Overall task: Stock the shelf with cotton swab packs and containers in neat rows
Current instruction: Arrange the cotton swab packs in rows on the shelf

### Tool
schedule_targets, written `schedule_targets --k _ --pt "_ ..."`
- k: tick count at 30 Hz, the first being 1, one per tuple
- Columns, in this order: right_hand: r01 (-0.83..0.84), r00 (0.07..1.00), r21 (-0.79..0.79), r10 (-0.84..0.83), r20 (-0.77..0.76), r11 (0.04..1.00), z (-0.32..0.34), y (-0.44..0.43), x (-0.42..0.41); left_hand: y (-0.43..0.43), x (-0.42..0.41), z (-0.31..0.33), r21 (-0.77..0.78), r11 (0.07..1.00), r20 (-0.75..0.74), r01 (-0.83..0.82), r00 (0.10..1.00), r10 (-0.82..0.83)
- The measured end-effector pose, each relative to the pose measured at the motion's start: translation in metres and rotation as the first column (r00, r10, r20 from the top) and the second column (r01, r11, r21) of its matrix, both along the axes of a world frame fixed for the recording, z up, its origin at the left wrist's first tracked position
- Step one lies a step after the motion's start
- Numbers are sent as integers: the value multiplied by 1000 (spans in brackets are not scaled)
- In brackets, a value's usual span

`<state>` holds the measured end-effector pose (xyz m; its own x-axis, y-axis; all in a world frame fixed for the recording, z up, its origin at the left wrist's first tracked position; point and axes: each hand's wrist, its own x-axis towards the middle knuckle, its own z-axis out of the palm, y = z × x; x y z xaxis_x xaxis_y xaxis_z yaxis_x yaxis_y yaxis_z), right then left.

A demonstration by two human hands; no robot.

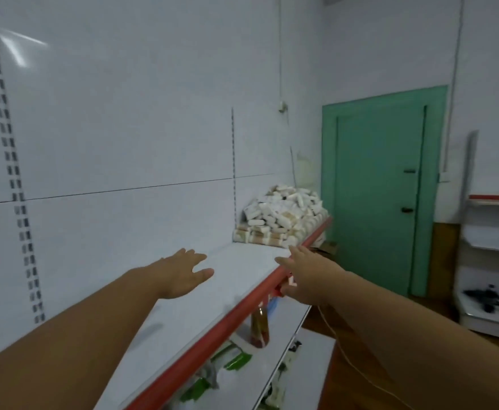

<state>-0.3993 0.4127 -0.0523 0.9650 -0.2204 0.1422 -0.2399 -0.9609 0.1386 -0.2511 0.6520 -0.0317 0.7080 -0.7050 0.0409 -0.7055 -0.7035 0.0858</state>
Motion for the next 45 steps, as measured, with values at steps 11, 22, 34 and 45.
schedule_targets --k 11,22,34,45 --pt "79 996 57 -81 31 995 -18 -208 58 -254 100 -18 -33 977 -50 211 976 -213" --pt "-117 973 62 102 206 991 55 -366 243 -404 273 20 -269 958 74 95 994 -78" --pt "-435 887 233 369 279 870 67 -503 469 -515 346 7 -243 954 123 -176 970 210" --pt "-528 848 363 496 186 768 63 -486 584 -520 346 38 -689 614 -260 -385 922 286"
